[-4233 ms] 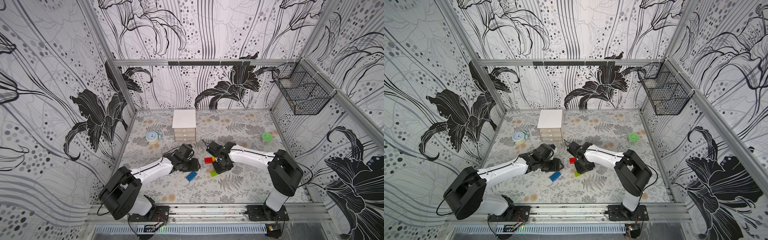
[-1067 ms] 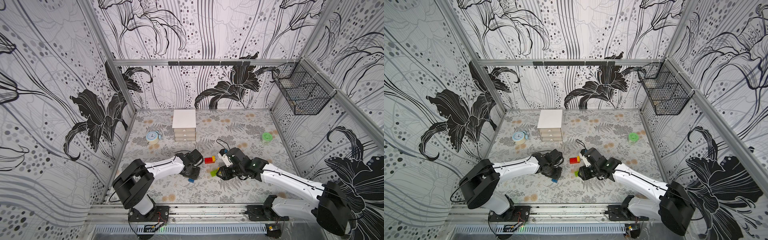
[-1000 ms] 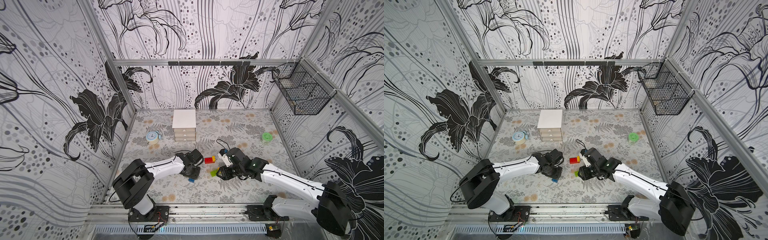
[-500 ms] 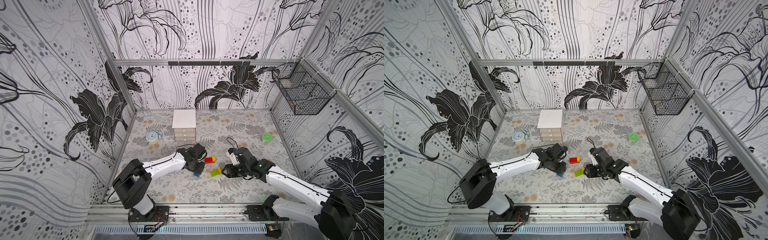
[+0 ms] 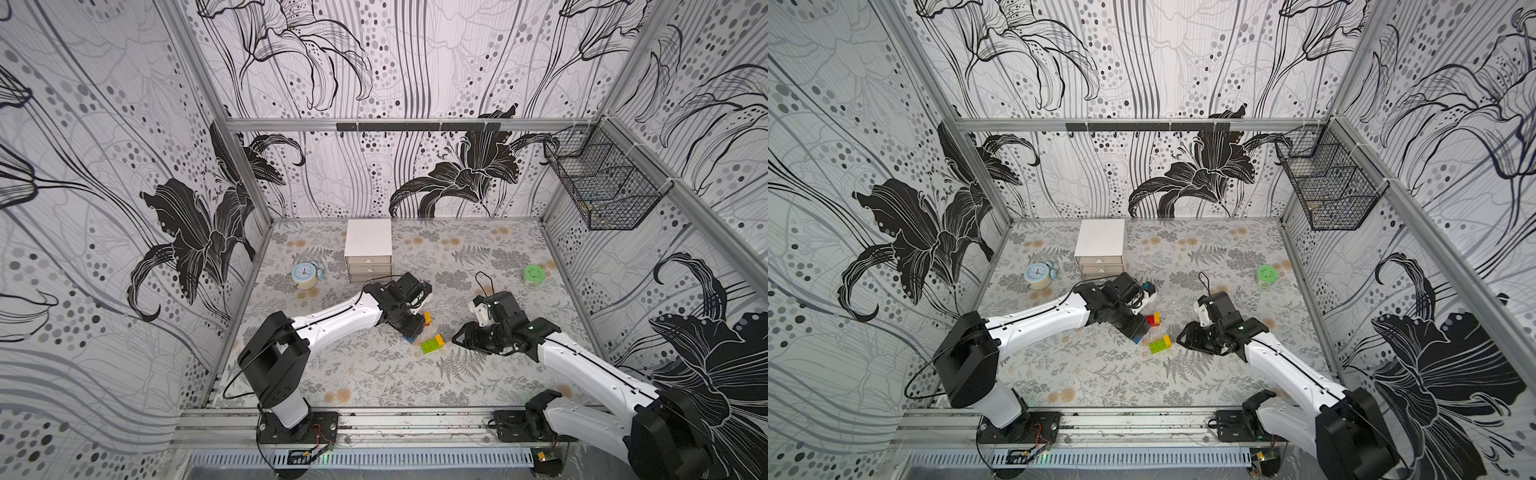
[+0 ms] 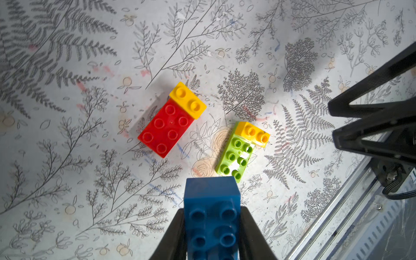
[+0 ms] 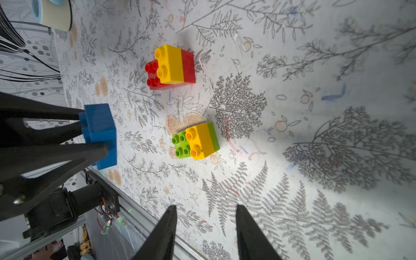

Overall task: Assemble the number 5 with lego
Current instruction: Assemble the lego brick with the lego brick.

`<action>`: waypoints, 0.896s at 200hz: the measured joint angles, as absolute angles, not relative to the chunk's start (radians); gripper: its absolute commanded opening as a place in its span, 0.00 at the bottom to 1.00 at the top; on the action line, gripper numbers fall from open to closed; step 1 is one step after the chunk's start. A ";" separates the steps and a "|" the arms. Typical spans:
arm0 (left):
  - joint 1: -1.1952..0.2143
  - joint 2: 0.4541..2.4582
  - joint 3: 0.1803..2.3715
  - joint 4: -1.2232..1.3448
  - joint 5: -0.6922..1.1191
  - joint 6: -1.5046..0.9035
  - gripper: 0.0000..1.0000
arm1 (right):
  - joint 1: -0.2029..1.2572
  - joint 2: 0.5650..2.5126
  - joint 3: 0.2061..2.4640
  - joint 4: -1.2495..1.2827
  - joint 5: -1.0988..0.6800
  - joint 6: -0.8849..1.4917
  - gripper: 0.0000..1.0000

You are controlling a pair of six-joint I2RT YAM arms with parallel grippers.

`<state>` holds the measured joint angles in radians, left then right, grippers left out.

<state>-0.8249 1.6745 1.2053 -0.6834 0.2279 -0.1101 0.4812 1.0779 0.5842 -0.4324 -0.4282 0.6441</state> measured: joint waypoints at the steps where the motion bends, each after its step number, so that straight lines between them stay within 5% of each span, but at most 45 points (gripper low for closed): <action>1: -0.825 1.676 1.207 -0.685 0.228 -0.109 0.31 | 0.481 1.078 0.584 -0.432 -0.429 0.644 0.46; 179: -0.883 1.934 1.509 -0.896 0.296 0.214 0.29 | 0.403 1.067 0.542 -0.451 -0.441 0.639 0.45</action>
